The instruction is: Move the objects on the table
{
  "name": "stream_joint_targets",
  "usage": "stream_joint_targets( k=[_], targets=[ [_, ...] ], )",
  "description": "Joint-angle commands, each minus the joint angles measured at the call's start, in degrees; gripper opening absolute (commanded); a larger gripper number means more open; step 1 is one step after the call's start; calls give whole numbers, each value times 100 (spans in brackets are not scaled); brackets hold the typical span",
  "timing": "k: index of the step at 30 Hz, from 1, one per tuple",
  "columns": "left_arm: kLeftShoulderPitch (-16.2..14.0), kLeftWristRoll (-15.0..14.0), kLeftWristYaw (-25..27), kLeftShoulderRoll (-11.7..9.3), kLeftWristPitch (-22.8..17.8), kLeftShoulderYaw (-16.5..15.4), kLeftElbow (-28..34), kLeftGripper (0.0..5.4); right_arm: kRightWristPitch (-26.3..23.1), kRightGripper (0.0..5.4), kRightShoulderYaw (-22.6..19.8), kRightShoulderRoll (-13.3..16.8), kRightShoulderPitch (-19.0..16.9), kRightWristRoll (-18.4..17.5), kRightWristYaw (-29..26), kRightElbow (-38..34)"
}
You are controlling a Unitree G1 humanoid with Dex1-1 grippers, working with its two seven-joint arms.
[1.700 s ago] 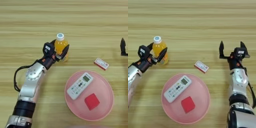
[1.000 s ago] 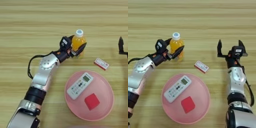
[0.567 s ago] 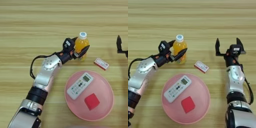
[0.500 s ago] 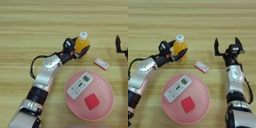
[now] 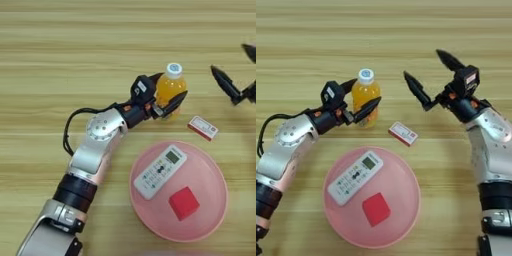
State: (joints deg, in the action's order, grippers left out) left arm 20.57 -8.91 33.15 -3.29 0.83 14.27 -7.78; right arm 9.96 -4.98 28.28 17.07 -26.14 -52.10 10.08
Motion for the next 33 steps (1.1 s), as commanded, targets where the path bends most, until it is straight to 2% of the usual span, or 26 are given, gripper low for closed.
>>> stream_joint_targets(
  k=[1,5,9,16,26,33],
  targets=[
    [-84,-30,27,-58,-145,28,523,349,-513,540,194,512,-157,47,-647,-261],
    [-153,-34,39,-116,-283,43,826,349,-779,540,379,758,-336,75,-1188,-404],
    [-231,-30,60,-171,-393,96,1080,349,-868,540,540,762,-400,201,-1351,-501],
    [-301,-13,128,-286,-540,212,1392,349,-1137,540,676,531,-378,52,-1406,-769],
    [-454,-85,380,-392,-655,444,1585,349,-1244,540,992,142,-114,284,-1210,-849],
    [-483,-108,416,-382,-639,481,1611,349,-1242,540,1221,-186,77,446,-1024,-740]
  ],
)
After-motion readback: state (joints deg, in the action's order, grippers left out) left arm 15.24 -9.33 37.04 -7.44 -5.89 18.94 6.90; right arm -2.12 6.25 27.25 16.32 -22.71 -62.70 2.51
